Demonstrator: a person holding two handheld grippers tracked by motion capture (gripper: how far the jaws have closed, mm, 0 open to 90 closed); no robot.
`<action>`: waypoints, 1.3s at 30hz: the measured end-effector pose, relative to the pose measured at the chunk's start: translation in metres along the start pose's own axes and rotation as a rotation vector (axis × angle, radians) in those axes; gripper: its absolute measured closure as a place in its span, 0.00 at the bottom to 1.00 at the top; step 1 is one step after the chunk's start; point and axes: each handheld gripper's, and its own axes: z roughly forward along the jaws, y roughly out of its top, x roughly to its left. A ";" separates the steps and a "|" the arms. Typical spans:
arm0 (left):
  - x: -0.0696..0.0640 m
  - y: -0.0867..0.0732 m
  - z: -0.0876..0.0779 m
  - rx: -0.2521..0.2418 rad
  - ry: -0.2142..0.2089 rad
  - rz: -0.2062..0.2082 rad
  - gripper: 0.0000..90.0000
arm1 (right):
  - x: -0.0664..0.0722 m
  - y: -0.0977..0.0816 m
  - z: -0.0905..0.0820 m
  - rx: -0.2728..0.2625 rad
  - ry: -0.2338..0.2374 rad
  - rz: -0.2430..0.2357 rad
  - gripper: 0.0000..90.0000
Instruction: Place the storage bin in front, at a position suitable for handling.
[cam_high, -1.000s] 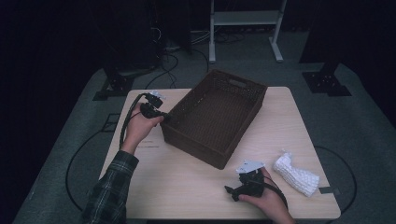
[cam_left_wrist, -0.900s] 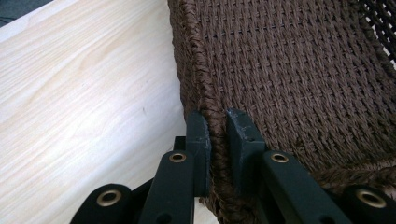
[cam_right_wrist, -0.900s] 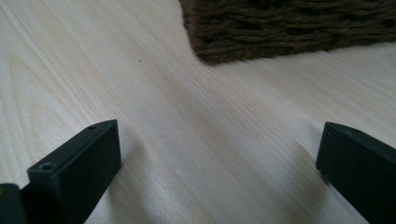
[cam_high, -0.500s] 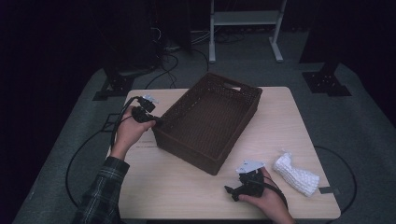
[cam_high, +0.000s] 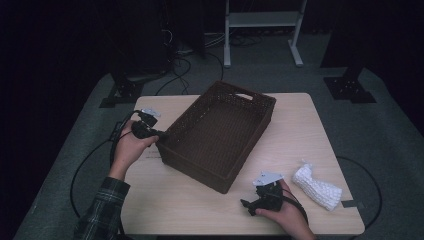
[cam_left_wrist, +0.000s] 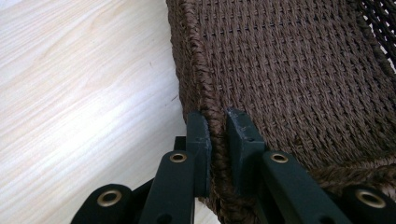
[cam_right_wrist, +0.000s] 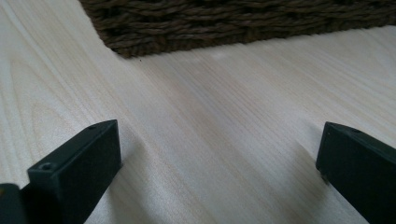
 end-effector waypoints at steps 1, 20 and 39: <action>0.001 -0.001 -0.001 0.000 0.000 -0.004 0.89 | 0.000 0.000 0.000 0.000 0.000 0.000 0.00; 0.014 -0.028 -0.022 -0.002 0.020 -0.010 0.90 | 0.000 0.000 0.000 0.000 0.000 0.000 0.00; 0.026 -0.046 -0.037 -0.071 0.024 -0.041 0.83 | 0.000 0.000 0.000 0.000 0.000 0.000 0.00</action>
